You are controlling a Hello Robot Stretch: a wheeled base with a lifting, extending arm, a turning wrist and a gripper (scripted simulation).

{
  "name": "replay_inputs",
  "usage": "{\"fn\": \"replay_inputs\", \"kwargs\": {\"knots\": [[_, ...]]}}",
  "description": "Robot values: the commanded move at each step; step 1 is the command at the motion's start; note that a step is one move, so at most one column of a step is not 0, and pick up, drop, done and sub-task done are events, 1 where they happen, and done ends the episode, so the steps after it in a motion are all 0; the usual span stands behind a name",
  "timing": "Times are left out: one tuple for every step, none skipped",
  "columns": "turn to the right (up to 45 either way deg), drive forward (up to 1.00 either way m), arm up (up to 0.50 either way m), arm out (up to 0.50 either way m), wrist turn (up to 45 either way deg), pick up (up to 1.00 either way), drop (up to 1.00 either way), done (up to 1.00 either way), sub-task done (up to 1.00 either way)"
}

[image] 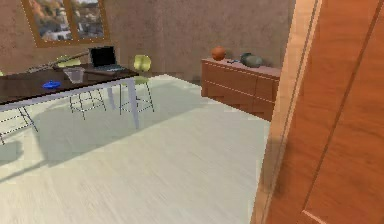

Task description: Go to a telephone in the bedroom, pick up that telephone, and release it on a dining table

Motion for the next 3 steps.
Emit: {"fn": "replay_inputs", "kwargs": {"knots": [[0.0,0.4,0.0,0.0,0.0,0.0,0.0,0.0,0.0],[-3.0,0.0,0.0,0.0,0.0,0.0,0.0,0.0,0.0],[0.0,0.45,0.0,0.0,0.0,0.0,0.0,0.0,0.0]]}}
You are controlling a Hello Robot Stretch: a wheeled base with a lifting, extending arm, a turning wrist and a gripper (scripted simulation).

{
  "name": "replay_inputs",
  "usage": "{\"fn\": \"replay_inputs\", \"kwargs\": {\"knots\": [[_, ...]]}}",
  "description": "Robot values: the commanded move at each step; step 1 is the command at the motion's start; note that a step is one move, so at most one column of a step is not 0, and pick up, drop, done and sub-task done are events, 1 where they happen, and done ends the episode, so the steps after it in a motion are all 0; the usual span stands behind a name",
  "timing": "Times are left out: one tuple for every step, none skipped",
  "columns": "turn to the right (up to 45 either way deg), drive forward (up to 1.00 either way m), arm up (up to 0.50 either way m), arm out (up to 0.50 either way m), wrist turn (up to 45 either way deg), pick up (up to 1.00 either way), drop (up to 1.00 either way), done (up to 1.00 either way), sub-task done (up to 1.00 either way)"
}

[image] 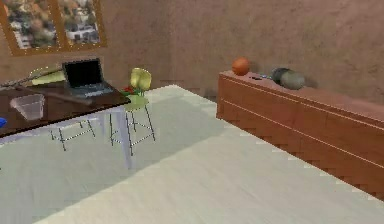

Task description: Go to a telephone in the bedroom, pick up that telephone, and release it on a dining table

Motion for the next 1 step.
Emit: {"fn": "replay_inputs", "kwargs": {"knots": [[30.0,0.0,0.0,0.0,0.0,0.0,0.0,0.0,0.0]]}}
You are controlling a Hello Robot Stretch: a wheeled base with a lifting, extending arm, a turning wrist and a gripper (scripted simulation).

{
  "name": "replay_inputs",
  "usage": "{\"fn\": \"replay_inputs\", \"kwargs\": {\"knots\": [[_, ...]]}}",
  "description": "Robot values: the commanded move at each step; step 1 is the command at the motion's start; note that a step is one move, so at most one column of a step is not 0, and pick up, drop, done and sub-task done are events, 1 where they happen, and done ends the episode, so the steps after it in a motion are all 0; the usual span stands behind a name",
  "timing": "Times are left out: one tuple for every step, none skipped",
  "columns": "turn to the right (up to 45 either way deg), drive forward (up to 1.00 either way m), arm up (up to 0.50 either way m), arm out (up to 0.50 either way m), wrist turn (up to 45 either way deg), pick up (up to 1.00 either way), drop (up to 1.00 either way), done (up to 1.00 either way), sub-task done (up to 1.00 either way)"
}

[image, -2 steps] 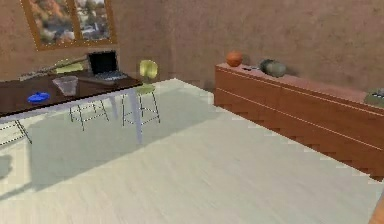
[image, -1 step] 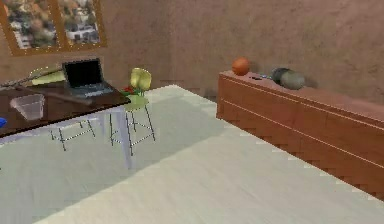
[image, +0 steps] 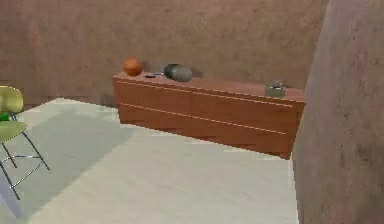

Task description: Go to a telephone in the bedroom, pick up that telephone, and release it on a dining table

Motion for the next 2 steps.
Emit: {"fn": "replay_inputs", "kwargs": {"knots": [[0.0,1.0,0.0,0.0,0.0,0.0,0.0,0.0,0.0],[6.0,0.0,0.0,0.0,0.0,0.0,0.0,0.0,0.0]]}}
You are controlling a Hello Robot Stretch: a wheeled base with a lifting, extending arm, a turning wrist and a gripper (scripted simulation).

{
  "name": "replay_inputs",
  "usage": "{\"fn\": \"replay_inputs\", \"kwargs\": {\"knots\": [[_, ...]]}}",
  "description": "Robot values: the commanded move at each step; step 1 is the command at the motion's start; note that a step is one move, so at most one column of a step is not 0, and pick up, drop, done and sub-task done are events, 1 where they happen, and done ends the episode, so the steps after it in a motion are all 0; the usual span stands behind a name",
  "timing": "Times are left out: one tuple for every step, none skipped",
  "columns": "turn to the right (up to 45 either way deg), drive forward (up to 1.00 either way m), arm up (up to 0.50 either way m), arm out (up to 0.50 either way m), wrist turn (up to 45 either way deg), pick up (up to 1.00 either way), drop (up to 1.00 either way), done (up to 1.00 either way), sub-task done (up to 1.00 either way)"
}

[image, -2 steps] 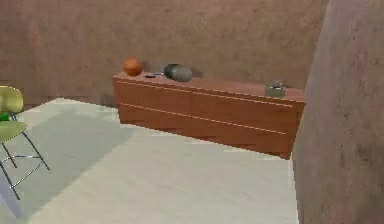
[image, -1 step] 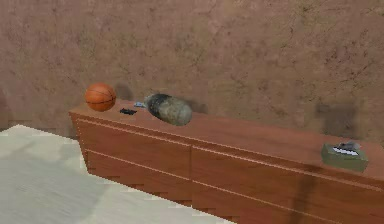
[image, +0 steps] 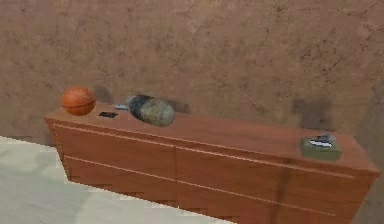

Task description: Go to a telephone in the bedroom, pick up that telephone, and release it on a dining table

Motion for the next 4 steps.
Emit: {"fn": "replay_inputs", "kwargs": {"knots": [[0.0,0.75,0.0,0.0,0.0,0.0,0.0,0.0,0.0],[-45.0,0.0,0.0,0.0,0.0,0.0,0.0,0.0,0.0],[-45.0,0.0,0.0,0.0,0.0,0.0,0.0,0.0,0.0],[-36.0,0.0,0.0,0.0,0.0,0.0,0.0,0.0,0.0]]}}
